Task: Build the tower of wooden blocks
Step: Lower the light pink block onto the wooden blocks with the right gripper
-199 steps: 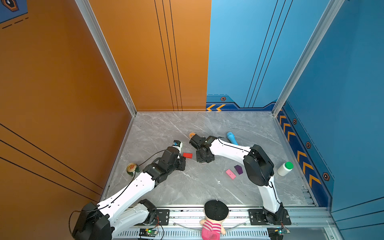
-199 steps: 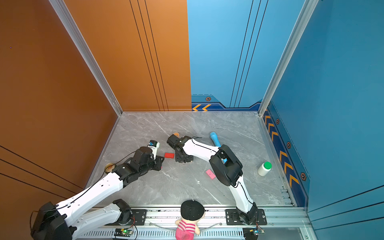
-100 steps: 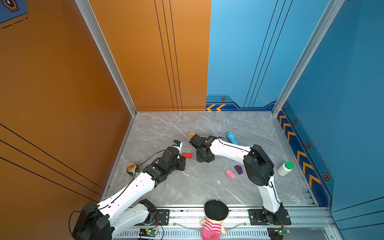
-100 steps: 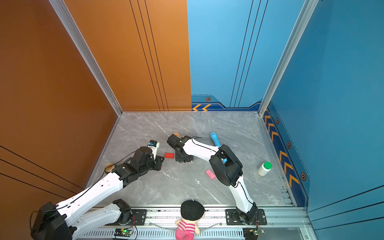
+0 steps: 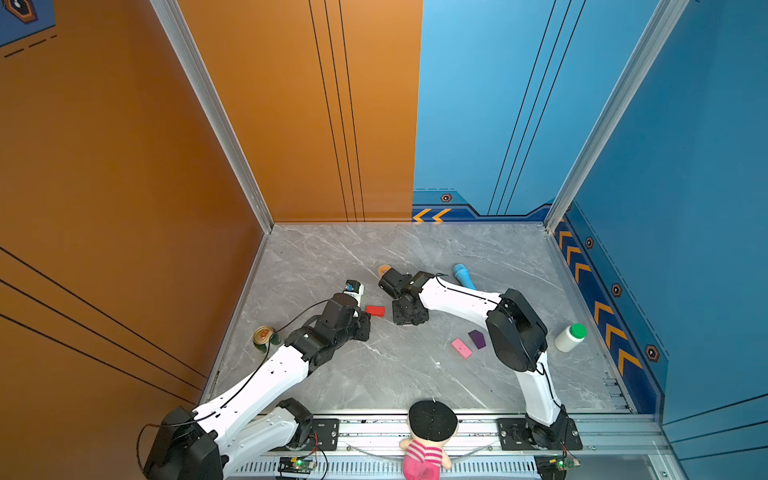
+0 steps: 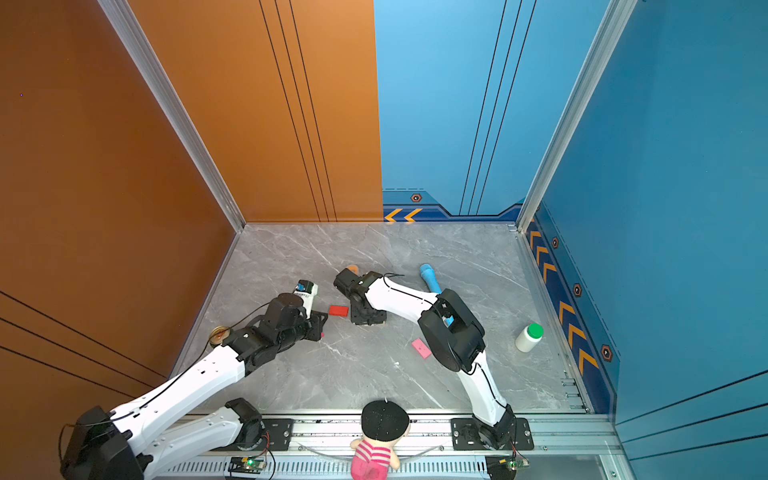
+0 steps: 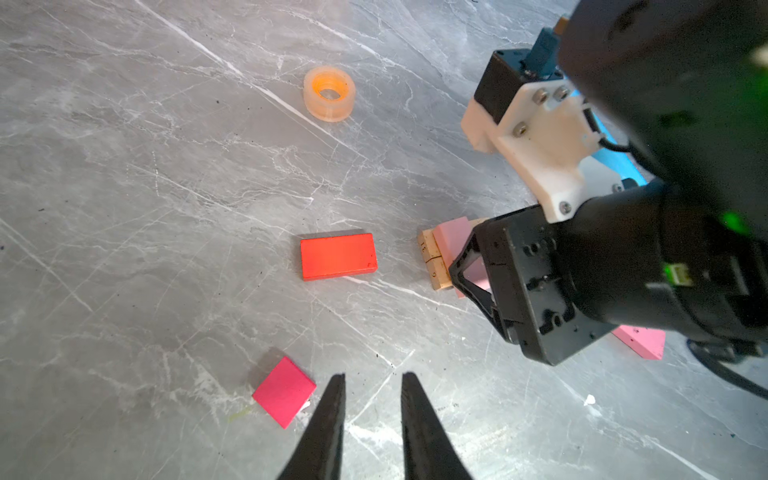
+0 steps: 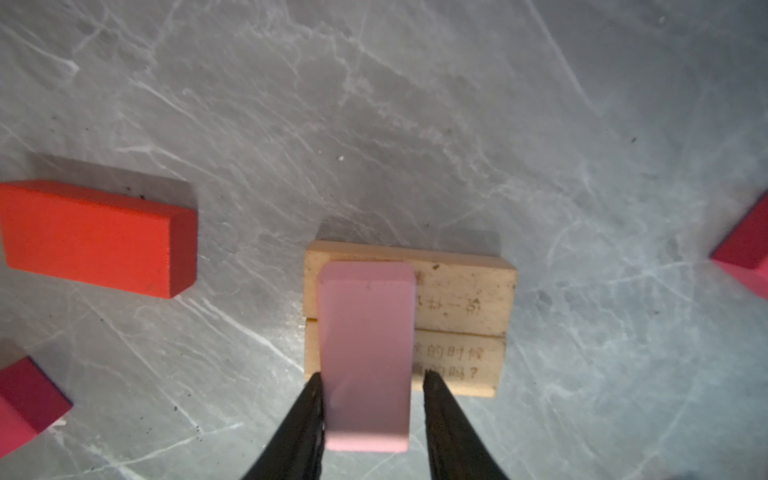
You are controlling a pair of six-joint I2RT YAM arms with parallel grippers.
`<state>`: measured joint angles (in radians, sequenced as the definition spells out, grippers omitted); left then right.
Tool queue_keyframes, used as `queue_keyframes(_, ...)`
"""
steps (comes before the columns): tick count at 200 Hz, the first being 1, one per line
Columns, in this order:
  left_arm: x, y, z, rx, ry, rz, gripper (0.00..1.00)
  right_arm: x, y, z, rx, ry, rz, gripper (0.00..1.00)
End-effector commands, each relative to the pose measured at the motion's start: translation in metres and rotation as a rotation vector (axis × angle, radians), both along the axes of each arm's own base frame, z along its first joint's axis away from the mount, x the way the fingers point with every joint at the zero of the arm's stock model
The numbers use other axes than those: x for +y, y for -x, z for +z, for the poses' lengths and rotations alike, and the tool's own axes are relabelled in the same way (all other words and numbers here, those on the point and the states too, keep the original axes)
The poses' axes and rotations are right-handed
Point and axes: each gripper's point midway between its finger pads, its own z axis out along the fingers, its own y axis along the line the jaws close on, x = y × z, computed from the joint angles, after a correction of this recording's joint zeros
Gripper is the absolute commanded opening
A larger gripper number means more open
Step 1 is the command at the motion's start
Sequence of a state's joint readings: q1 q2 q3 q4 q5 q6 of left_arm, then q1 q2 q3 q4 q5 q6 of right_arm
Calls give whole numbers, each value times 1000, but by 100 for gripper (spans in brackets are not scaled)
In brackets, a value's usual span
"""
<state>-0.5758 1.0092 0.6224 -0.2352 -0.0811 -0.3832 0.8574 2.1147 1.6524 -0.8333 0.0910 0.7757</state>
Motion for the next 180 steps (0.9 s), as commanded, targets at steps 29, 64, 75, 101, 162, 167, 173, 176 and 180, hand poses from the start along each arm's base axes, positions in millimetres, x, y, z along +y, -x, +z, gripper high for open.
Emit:
queue_keyframes(29,5,1,-3,-4,0,14,26,1,-7,1,-16,4,-16,44)
queue_keyframes(64,5,1,-3,-4,0,13,26,0,-7,-1,-14,8,-18,44)
queue_keyframes(75,5,1,-3,-5,1,13,26,0,-7,-1,-13,8,-17,45)
queue_keyframes(101,6,2,-2,-6,1,13,26,-1,-7,-3,-10,11,-19,45)
queue_keyframes(162,6,2,-2,-9,2,15,26,-1,-6,-6,-4,17,-19,46)
queue_keyframes(167,6,2,-2,-9,1,16,26,-1,-6,-6,-5,17,-18,46)
queue_keyframes(173,6,2,-2,-8,1,15,26,-1,-6,-6,-5,16,-18,46)
queue_keyframes(176,6,2,-3,-8,0,14,26,-1,-7,-6,-5,16,-18,47)
queue_keyframes(180,6,2,-1,-10,2,15,26,-2,-7,-6,-4,18,-19,47)
